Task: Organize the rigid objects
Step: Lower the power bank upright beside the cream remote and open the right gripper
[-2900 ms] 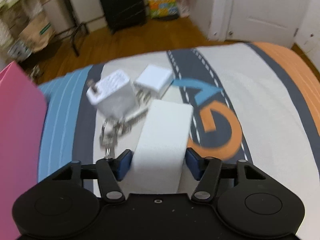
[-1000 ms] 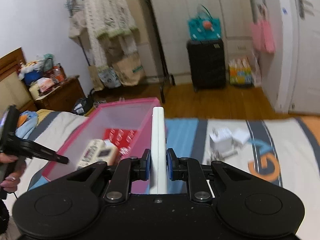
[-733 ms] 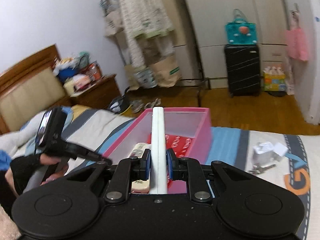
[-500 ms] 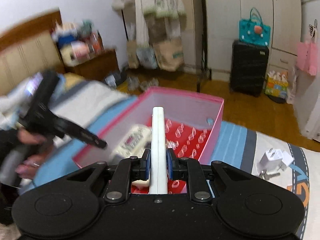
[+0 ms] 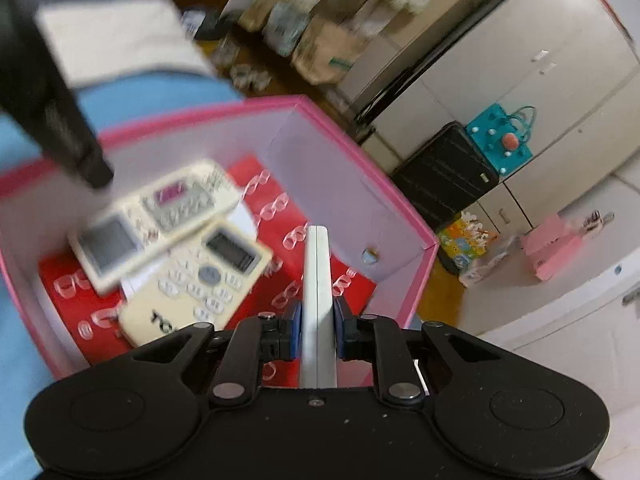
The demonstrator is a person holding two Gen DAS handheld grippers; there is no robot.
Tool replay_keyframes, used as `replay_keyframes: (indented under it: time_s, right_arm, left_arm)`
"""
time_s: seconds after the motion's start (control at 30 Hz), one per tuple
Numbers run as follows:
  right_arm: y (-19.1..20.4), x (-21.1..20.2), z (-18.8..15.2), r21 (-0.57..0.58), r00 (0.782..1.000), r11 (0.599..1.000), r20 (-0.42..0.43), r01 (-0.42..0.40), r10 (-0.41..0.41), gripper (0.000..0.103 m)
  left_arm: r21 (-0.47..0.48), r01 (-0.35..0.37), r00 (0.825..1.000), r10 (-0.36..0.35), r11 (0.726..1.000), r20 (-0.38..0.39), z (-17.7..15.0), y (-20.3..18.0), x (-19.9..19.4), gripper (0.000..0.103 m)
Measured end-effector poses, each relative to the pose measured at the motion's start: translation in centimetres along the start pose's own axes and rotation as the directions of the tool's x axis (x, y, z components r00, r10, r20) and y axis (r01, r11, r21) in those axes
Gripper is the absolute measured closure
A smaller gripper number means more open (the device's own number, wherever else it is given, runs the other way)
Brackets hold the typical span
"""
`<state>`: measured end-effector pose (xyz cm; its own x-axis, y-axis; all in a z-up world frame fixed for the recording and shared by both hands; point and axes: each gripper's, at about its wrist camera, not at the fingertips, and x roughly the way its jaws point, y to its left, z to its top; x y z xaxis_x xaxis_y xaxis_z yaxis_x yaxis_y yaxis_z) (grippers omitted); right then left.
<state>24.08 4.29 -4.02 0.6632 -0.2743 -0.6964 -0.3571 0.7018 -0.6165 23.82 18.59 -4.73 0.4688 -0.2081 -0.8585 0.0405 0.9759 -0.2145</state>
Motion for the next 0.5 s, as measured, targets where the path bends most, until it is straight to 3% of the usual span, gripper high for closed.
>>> replay_keyframes:
  time_s: [0.1,0.23,0.37,0.5]
  right_arm:
    - [0.2,1.2,-0.3,-0.003,0.997,0.999,-0.066,-0.045,0.045,0.084]
    - [-0.4,1.3,-1.0,0.063,0.992,0.995,-0.091,-0.081,0.087,0.081]
    - [-1.3,0.5,-1.7,0.109,0.986,0.984,-0.073,-0.139,0.147,0.059]
    - [-3.9,-2.2,-3.1,0.218,0.968,0.944,0.031,-0.249,0.249,0.048]
  left_arm:
    - [-0.003,0.009,1.000,-0.009,1.000,-0.002,0.1,0.1,0.0,0.098]
    - [-0.007,0.012,1.000,-0.012,1.000,-0.003,0.1,0.2,0.1,0.098]
    - [0.017,0.004,1.000,-0.004,1.000,0.004,0.0,-0.1,0.0,0.099]
    - [0.009,0.001,1.000,-0.001,1.000,-0.004,0.1,-0.1,0.1,0.099]
